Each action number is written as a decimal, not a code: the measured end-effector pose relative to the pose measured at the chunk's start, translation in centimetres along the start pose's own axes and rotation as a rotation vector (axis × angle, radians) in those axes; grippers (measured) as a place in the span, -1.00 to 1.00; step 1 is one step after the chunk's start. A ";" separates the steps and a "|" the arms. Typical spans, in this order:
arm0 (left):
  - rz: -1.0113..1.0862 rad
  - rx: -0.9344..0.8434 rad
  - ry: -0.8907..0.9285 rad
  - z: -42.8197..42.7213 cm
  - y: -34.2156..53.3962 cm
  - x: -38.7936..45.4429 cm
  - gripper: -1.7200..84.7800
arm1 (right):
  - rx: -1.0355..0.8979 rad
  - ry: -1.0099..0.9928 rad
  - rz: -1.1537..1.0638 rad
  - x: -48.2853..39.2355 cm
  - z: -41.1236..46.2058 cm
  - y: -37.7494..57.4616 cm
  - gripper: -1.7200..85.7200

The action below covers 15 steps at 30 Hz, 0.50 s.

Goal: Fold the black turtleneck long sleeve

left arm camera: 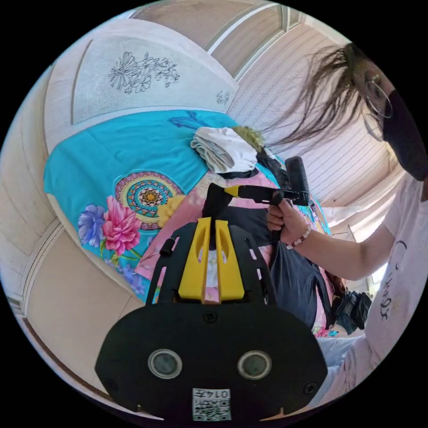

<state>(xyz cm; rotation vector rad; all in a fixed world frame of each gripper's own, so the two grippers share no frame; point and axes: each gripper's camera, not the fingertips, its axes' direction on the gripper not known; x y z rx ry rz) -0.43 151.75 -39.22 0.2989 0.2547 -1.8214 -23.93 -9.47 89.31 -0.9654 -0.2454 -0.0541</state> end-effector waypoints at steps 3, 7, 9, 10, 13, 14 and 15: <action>0.184 -0.060 0.191 2.6 -0.1 6.3 -0.98 | 0.141 -0.086 0.113 1.2 -6.7 7.4 -0.96; 0.400 -0.116 0.387 6.3 0.6 15.3 -0.98 | 0.265 -0.084 0.284 1.7 -15.2 19.9 -0.96; 0.502 -0.135 0.509 8.5 1.9 21.3 -0.98 | 0.335 -0.084 0.360 1.5 -18.9 25.7 -0.96; 0.521 -0.141 0.536 9.0 2.3 22.7 -0.98 | 0.373 -0.076 0.397 1.0 -21.3 29.5 -0.97; 0.611 -0.178 0.679 11.5 4.7 29.7 -0.98 | 0.403 -0.021 0.456 -1.3 -26.1 37.8 -0.97; 0.636 -0.196 0.740 12.4 5.8 32.3 -0.98 | 0.399 0.010 0.472 -2.4 -27.6 40.8 -0.97; 0.661 -0.222 0.799 13.3 6.9 34.7 -0.98 | 0.397 0.024 0.480 -3.0 -28.3 42.2 -0.97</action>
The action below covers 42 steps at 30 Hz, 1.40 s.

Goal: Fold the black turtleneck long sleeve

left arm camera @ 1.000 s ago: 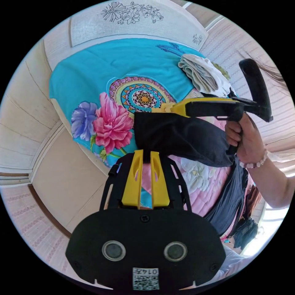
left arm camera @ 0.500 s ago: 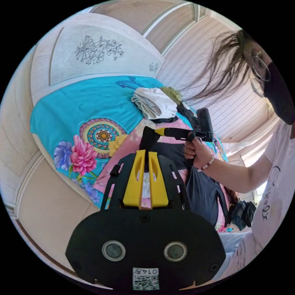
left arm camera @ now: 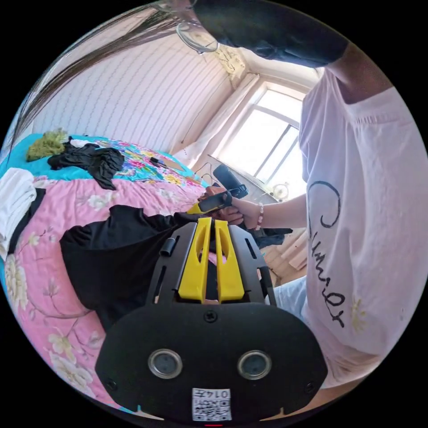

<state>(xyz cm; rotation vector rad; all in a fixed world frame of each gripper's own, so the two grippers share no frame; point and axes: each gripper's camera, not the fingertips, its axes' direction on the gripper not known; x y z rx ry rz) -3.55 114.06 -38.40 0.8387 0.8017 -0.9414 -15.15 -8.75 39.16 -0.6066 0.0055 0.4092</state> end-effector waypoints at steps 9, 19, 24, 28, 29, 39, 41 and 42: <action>0.034 -0.326 0.327 17.5 0.7 5.6 -0.98 | 0.122 0.018 0.200 5.2 -9.6 18.1 -0.96; -0.135 -0.606 0.371 32.0 7.1 4.3 -0.98 | 0.047 0.146 0.444 12.4 -8.9 30.7 -0.91; -0.164 -0.720 0.218 33.3 9.3 1.8 -0.98 | -0.204 0.250 0.546 14.5 -6.6 33.9 -0.85; -0.146 -0.768 0.035 34.1 9.7 -0.1 -0.97 | -0.239 0.284 0.576 14.7 -7.2 35.0 -0.85; -0.147 -0.763 -0.036 34.4 9.7 -1.0 -0.96 | -0.205 0.304 0.550 14.3 -7.7 34.4 -0.86; -0.303 -0.536 -0.698 33.0 6.5 -13.3 -0.78 | 0.049 0.418 0.117 14.3 -7.5 20.5 -0.80; -0.323 -0.558 -0.716 34.2 6.8 -15.2 -0.78 | 0.100 0.365 0.008 15.5 -5.9 14.6 -0.77; -0.338 -0.582 -0.703 35.1 7.2 -16.3 -0.79 | 0.101 0.354 -0.007 15.8 -5.5 13.1 -0.75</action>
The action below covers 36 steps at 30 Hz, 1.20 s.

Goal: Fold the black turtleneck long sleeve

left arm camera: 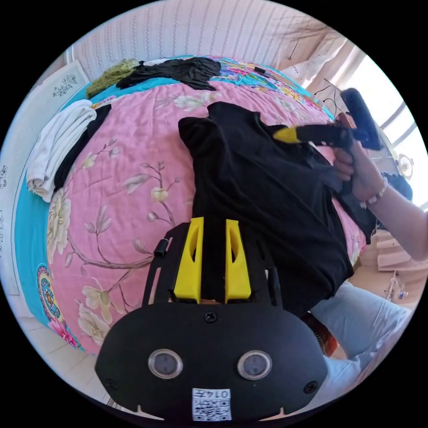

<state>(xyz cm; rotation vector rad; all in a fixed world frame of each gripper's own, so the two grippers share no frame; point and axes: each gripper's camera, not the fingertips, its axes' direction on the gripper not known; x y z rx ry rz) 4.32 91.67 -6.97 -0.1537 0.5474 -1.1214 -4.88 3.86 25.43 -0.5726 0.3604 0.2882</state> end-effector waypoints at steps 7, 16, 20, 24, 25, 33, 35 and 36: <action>-0.051 0.058 0.053 0.8 -0.4 -0.9 -0.97 | -0.278 -0.087 -0.045 1.5 9.9 -10.5 -0.90; -0.114 0.028 0.064 4.2 -1.6 -3.2 -0.95 | -0.318 0.075 -0.103 0.2 12.1 -10.0 -0.86; -0.151 0.071 0.030 1.8 -2.4 -3.3 -0.86 | -0.117 0.162 -0.103 -0.5 4.9 -6.2 -0.79; 0.050 0.114 0.042 -0.4 -5.7 0.8 -0.87 | 0.029 0.146 0.016 0.8 -2.3 3.3 -0.79; 0.091 0.111 0.058 -0.2 -6.5 1.8 -0.87 | 0.047 0.162 0.087 1.5 -4.3 7.5 -0.79; 0.619 0.026 0.277 7.8 -17.0 22.0 -0.84 | 0.237 0.332 0.879 3.8 -16.6 37.0 -0.79; 0.671 0.019 0.286 9.7 -18.7 26.0 -0.83 | 0.352 0.347 1.105 4.1 -18.7 44.2 -0.77; 0.691 0.007 0.299 11.1 -19.8 28.3 -0.82 | 0.390 0.355 1.139 4.2 -19.2 45.6 -0.77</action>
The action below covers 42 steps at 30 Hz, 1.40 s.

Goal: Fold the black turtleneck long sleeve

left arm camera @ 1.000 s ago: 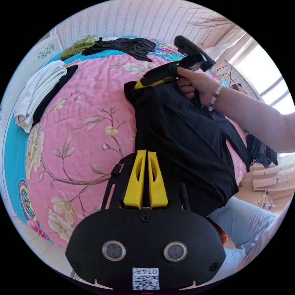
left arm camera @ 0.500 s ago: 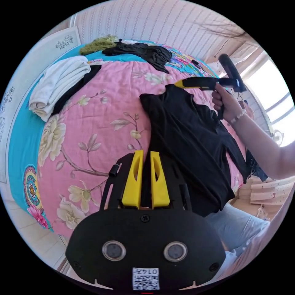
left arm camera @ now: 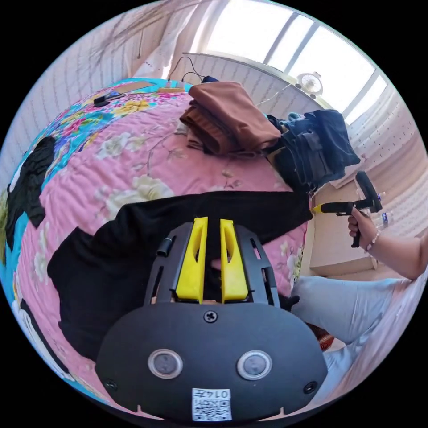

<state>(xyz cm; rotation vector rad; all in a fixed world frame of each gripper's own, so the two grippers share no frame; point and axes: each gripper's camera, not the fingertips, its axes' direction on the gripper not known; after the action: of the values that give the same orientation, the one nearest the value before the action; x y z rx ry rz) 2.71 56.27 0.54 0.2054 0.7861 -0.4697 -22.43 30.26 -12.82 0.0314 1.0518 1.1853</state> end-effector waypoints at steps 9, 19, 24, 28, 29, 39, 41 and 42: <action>-0.009 -0.170 -0.039 10.5 -5.5 0.4 -0.87 | 0.165 0.066 0.115 8.5 1.8 -0.8 -0.76; -0.087 -0.014 0.084 3.3 -2.0 -3.4 -0.98 | -0.073 -0.359 -0.170 3.9 2.0 1.6 -0.94; -0.230 0.075 0.057 -4.4 5.3 -8.2 -0.98 | -0.391 -0.590 -0.474 -5.6 6.3 4.0 -0.94; -0.376 0.088 0.026 -8.2 11.7 -12.5 -0.98 | -0.659 -0.695 -0.750 -13.9 11.8 7.4 -0.94; -0.430 0.080 0.013 -9.0 13.9 -14.0 -0.98 | -0.716 -0.695 -0.823 -16.0 13.2 8.5 -0.94; -0.725 0.072 -0.035 -12.3 26.7 -22.8 -0.92 | -0.897 -0.368 -1.214 -27.3 23.1 16.5 -0.83; -0.752 0.066 -0.010 -13.3 28.1 -23.3 -0.89 | -1.064 -0.397 -1.231 -28.6 24.7 18.3 -0.79; -0.760 0.051 -0.006 -13.9 28.9 -23.1 -0.88 | -1.103 -0.423 -1.238 -28.8 24.8 18.7 -0.78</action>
<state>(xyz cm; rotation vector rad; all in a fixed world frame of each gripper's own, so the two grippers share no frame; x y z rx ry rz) -6.36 94.06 7.65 -0.0590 0.8326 -1.2063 -18.91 28.42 29.33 -1.0355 -0.1532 0.4069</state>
